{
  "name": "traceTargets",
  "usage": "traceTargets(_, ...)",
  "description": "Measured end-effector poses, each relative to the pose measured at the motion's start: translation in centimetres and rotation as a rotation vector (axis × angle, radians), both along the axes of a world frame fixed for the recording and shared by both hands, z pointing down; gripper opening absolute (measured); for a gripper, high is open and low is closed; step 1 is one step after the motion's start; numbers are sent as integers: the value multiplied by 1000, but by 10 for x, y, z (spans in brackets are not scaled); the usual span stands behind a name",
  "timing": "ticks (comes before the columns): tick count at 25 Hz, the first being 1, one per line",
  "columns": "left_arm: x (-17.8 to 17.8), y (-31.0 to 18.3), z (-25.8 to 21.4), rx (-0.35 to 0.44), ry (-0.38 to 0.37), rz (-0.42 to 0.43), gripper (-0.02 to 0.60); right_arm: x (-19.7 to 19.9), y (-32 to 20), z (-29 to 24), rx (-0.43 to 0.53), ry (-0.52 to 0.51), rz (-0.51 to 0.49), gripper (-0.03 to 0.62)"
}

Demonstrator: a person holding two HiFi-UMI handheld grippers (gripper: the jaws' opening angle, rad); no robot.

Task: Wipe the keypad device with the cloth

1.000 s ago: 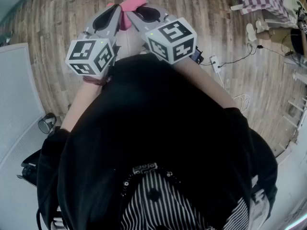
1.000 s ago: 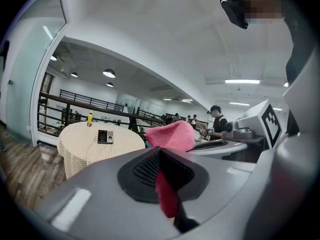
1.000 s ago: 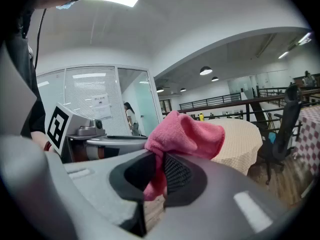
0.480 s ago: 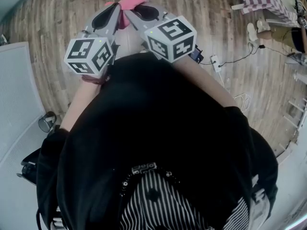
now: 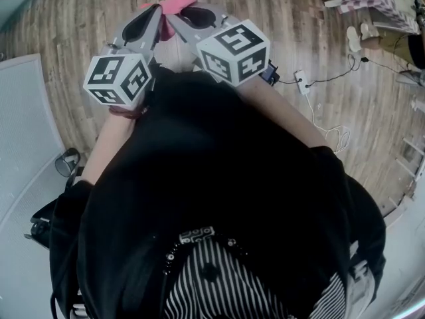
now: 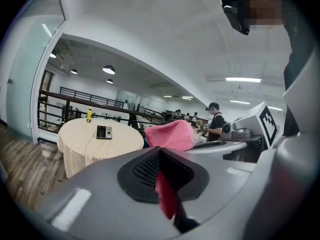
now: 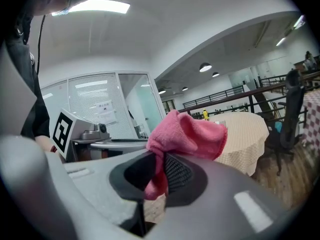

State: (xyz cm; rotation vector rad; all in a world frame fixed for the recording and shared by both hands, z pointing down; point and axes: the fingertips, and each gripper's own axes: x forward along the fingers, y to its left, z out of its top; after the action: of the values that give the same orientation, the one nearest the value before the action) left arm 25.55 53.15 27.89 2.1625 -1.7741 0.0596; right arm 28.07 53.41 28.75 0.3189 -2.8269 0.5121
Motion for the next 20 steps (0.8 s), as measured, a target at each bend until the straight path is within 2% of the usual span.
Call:
traceTargets(8,-20,0,15,-39,13,-51,3,-20,0,15,-49,-6,-43,48)
traceTargets(14,-22,-35,14,-21,30,-1,3,-22,-35,13,-49,6,17,48)
traceTargets(20,-24,-84,14,-5,49,89,3,-23,-82,14,-38,26,102,48)
